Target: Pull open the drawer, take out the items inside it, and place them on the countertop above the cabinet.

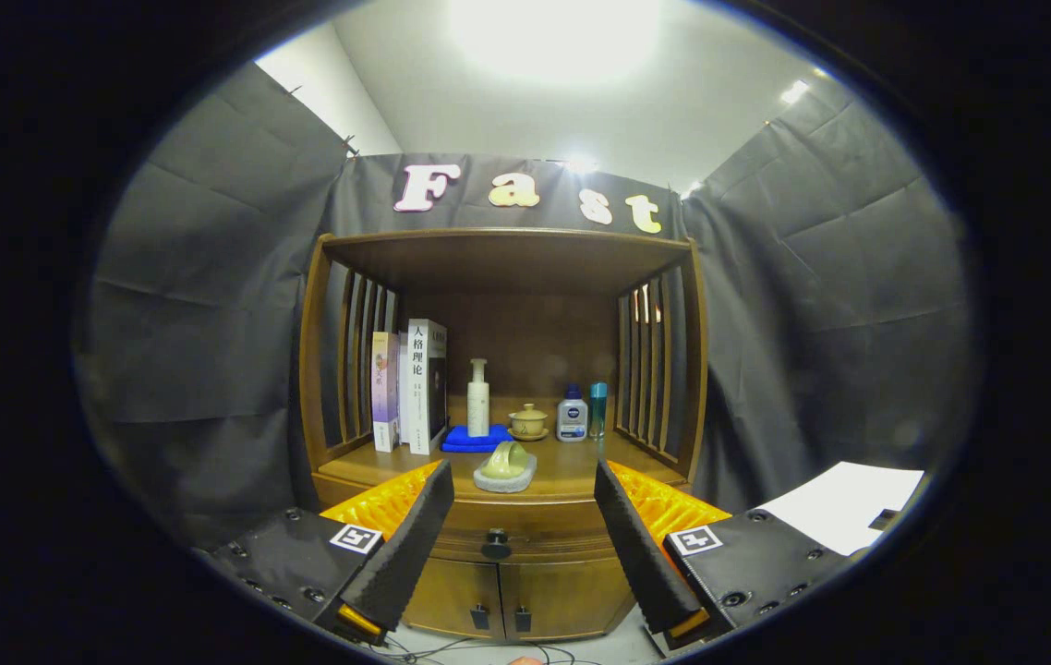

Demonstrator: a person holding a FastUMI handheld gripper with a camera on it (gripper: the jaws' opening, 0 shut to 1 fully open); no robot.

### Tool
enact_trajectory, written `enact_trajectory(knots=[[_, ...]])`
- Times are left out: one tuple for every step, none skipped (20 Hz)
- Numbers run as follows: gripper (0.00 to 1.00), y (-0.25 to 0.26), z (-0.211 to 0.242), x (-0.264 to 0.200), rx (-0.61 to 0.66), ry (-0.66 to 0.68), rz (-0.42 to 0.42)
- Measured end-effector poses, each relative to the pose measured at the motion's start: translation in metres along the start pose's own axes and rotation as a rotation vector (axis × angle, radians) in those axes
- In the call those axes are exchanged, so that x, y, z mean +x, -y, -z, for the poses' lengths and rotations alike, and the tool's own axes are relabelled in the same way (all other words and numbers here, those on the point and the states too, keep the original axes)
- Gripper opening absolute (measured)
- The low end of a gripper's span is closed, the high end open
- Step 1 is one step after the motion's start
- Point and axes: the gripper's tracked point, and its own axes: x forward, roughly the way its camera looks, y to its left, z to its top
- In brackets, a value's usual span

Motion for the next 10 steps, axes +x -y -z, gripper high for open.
enact_trajectory(knots=[[0.97,-0.003,0.001,-0.004,-0.012,0.000,-0.005],[0.97,-0.005,0.004,-0.007,-0.022,-0.003,-0.005],[0.97,-0.007,0.009,-0.009,-0.020,-0.017,-0.005],[0.97,-0.011,0.012,-0.010,-0.007,-0.028,-0.013],[0.97,-0.016,0.011,-0.010,0.002,-0.027,-0.025],[0.97,-0.016,0.009,-0.010,-0.001,-0.026,-0.023],[0.97,-0.012,0.009,-0.010,-0.009,-0.025,-0.017],[0.97,-0.012,0.008,-0.010,-0.012,-0.020,-0.014],[0.97,-0.012,0.008,-0.010,-0.010,-0.021,-0.012],[0.97,-0.012,0.009,-0.011,-0.006,-0.023,-0.011]])
